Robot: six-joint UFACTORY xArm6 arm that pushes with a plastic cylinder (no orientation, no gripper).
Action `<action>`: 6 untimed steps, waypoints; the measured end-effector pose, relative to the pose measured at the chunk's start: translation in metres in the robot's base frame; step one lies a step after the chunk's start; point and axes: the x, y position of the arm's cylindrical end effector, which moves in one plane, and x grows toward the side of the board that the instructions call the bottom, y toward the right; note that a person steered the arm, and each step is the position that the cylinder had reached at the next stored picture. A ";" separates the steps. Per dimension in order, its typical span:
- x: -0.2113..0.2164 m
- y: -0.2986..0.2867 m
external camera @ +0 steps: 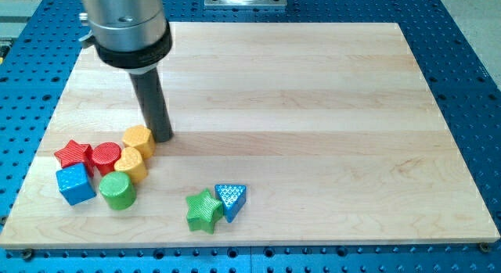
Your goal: Go to the bottom side of the board
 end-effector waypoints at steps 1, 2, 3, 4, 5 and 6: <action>0.000 -0.008; 0.003 0.050; 0.061 0.065; 0.085 0.076; 0.085 0.159; 0.102 0.226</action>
